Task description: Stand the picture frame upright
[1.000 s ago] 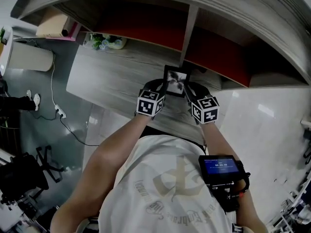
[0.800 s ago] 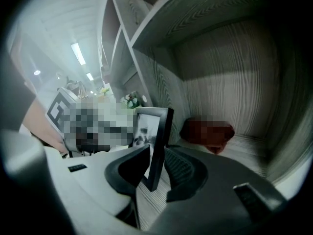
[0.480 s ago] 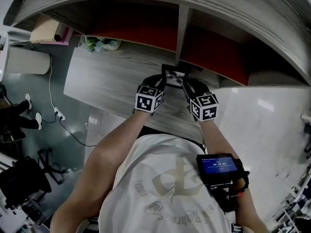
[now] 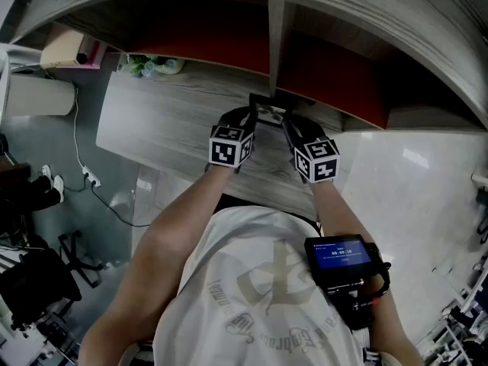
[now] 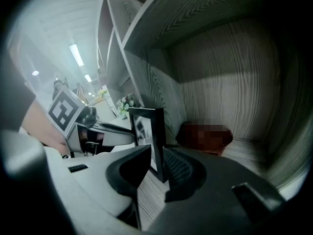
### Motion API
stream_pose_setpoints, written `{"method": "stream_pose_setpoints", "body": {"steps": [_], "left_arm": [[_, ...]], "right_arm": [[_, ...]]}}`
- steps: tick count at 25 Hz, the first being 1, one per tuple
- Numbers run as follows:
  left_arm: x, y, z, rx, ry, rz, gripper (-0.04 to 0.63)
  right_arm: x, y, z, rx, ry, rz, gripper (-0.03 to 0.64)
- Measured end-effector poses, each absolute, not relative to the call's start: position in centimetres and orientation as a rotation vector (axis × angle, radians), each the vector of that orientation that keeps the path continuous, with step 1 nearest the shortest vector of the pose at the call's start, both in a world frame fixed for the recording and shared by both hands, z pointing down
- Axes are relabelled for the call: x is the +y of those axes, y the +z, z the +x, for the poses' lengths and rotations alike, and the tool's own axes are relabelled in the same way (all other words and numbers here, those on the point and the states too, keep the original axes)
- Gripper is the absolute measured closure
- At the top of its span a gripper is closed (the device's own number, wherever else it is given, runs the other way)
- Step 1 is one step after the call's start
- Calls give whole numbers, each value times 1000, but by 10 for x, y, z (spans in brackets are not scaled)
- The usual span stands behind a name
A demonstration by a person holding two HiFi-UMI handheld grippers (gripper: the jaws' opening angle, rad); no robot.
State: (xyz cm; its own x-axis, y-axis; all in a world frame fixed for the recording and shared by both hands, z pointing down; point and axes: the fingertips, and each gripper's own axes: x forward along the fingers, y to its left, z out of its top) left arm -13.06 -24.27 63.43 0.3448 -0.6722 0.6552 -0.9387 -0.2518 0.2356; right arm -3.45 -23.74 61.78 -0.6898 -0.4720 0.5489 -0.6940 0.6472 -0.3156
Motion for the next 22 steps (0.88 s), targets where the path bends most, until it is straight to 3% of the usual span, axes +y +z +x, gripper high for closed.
{"method": "stream_pose_setpoints", "body": {"steps": [22], "left_arm": [[-247,636,-130,-1399,572,2012,515]], "right_arm": [[-241,621,-34,-2442,738,925,537]]}}
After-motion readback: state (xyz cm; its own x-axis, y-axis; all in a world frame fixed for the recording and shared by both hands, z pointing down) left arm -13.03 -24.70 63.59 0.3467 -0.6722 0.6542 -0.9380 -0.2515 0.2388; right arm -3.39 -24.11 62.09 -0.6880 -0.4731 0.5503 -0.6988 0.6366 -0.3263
